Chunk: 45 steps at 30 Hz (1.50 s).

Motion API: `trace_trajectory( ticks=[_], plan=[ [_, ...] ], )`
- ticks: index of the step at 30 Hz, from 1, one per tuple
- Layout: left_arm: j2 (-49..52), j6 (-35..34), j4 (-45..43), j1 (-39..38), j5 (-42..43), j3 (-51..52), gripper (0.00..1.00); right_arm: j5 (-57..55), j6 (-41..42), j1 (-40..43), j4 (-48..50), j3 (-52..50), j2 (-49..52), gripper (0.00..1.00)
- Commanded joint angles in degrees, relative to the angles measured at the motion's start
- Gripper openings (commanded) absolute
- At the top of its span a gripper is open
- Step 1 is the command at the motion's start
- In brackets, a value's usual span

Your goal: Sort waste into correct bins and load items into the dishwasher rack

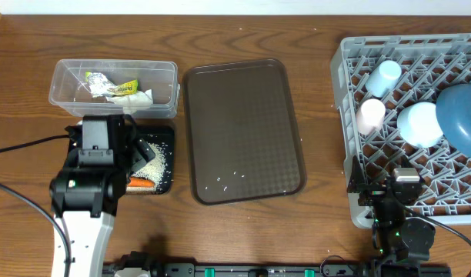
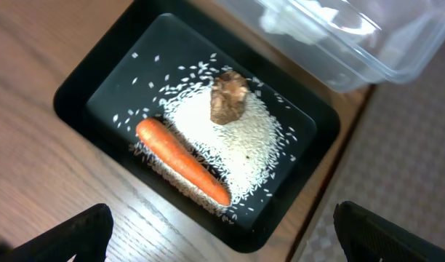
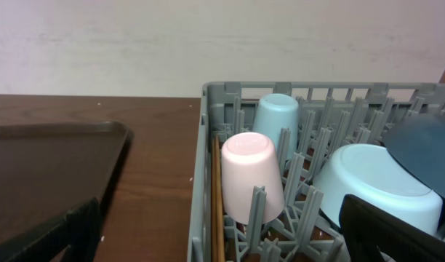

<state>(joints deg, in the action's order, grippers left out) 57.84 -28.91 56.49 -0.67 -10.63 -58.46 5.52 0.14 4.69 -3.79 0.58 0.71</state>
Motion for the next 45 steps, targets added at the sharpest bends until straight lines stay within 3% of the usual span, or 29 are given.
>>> trace_trajectory(
  ticks=[1, 6, 10, 13, 25, 33, 45],
  plan=[
    [-3.48, 9.6, -0.87, -0.07, 3.63, 2.99, 0.98, 0.07, -0.87, 0.92, -0.04, -0.26, -0.44, 0.99],
    [-10.47, 12.09, -9.57, -0.07, 7.28, 12.41, 0.98, 0.09, -0.87, 0.92, -0.04, -0.26, -0.44, 0.99],
    [-17.7, 21.16, -23.06, -0.07, 18.01, 23.21, 0.98, 0.07, -0.87, 0.92, -0.04, -0.26, -0.44, 0.99],
    [-23.67, 23.08, -33.64, -0.07, 23.43, 31.52, 0.98, 0.07, -0.87, 0.92, -0.04, -0.26, -0.44, 0.99],
    [-45.79, 23.12, -53.07, -0.07, 23.06, 51.15, 0.98, 0.07, -0.87, 0.92, -0.04, -0.26, -0.44, 0.99],
    [-53.66, 23.17, -60.78, -0.07, 23.06, 58.18, 0.98, 0.07, -0.87, 0.92, -0.04, -0.26, -0.44, 0.99],
    [-57.77, 24.2, -60.11, -0.07, 22.4, 58.23, 0.98, 0.07, -0.87, 0.92, -0.04, -0.26, -0.44, 0.99]
  ],
)
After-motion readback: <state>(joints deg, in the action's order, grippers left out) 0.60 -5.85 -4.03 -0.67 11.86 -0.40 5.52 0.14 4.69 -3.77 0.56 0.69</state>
